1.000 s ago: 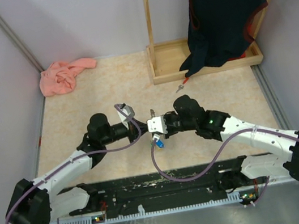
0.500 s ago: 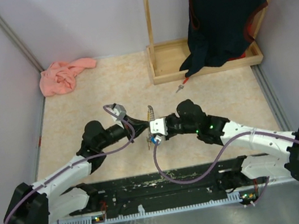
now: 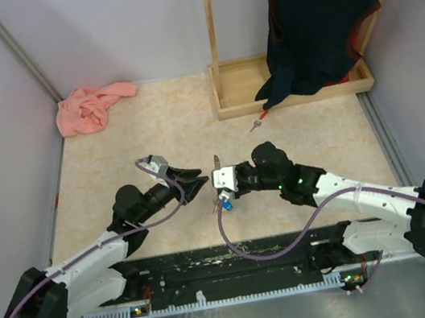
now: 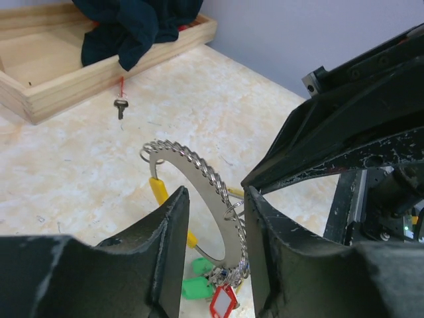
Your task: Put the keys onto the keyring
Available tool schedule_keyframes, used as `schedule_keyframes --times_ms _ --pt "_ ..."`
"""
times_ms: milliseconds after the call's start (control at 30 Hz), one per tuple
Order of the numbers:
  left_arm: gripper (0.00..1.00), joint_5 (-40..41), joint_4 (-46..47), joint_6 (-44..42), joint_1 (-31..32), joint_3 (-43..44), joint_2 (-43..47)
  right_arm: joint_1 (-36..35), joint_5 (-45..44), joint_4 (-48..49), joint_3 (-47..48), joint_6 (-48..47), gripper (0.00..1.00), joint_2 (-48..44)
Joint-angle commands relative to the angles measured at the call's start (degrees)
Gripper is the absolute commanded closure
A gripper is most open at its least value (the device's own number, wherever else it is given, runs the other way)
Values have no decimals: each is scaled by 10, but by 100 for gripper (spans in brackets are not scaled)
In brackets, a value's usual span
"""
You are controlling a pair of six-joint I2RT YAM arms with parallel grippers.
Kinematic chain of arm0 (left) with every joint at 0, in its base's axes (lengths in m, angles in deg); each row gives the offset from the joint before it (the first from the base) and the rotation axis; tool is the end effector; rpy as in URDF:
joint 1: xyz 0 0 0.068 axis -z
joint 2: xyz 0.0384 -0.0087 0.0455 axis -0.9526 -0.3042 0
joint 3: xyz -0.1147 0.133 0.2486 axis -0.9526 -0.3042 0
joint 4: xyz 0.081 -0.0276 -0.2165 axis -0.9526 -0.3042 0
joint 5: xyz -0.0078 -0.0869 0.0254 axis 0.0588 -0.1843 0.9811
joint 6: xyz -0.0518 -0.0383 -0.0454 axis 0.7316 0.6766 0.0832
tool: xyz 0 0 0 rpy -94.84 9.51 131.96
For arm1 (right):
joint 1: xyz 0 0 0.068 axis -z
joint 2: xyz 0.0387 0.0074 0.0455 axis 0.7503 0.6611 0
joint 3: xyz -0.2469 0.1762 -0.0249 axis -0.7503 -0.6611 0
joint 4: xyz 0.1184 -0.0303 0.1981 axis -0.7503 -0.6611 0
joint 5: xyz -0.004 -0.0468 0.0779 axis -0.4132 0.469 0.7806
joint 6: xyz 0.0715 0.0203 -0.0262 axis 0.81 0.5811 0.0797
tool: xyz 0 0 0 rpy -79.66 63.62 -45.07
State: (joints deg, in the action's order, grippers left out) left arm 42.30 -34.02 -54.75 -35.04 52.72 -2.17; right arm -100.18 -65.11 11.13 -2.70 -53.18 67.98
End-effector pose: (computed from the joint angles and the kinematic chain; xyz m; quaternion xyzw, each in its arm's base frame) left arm 0.1465 -0.1434 0.2825 0.2640 0.6221 -0.4392 0.5920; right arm 0.1307 0.1975 0.2990 -0.6468 0.5013 0.1781 0.5464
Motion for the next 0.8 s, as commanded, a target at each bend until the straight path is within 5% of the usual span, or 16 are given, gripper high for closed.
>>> schedule_keyframes --times_ms 0,167,767 --pt "53 19 -8 -11 -1 -11 34 1 13 34 21 4 100 0" --pt "47 -25 -73 -58 -1 -5 42 6 24 14 35 -11 100 11" --pt "50 -183 -119 -250 -5 48 -43 7 60 -70 74 -45 100 6"
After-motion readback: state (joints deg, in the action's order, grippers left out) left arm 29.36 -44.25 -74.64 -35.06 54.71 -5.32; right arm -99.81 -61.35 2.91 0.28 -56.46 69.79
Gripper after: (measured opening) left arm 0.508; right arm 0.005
